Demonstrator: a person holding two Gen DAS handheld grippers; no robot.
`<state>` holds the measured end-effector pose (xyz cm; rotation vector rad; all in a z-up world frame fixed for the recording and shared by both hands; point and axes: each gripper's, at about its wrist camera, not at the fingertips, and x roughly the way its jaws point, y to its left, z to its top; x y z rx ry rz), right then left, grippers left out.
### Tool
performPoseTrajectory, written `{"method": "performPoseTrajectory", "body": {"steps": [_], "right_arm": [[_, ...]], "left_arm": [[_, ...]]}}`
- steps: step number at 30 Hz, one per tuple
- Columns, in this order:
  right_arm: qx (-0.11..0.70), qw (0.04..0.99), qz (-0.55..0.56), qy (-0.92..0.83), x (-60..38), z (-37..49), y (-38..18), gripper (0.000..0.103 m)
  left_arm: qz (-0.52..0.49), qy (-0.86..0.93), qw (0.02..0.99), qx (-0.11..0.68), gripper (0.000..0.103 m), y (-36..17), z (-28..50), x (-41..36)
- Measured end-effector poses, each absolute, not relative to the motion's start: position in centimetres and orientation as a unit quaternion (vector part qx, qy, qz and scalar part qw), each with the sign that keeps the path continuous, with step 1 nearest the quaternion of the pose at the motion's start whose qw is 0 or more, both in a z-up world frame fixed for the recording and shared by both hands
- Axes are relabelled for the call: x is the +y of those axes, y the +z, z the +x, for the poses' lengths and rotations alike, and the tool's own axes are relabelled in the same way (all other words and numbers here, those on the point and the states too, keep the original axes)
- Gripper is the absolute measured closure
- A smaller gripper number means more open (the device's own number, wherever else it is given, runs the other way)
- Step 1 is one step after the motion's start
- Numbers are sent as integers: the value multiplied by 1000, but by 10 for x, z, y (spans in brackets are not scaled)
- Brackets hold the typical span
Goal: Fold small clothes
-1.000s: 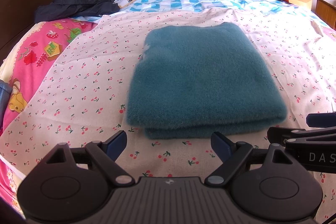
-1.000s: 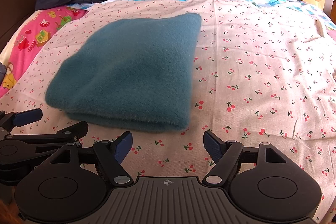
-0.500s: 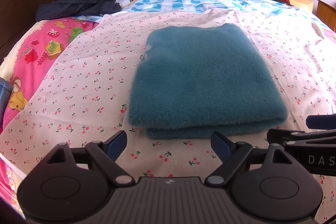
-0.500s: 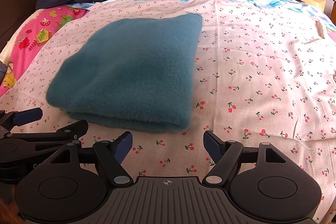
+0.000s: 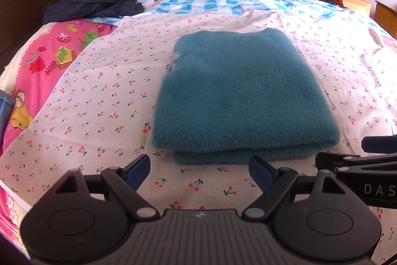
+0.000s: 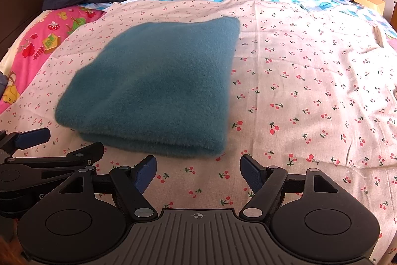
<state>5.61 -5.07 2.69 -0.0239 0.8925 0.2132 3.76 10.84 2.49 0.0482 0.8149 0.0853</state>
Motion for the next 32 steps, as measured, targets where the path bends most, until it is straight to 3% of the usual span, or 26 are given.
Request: {"method": "performPoseTrajectory", "body": {"steps": [32], "right_arm": [[430, 897, -12, 103, -49, 57, 27, 27]], "left_arm": [[19, 48, 918, 394, 14, 25, 36, 108]]}}
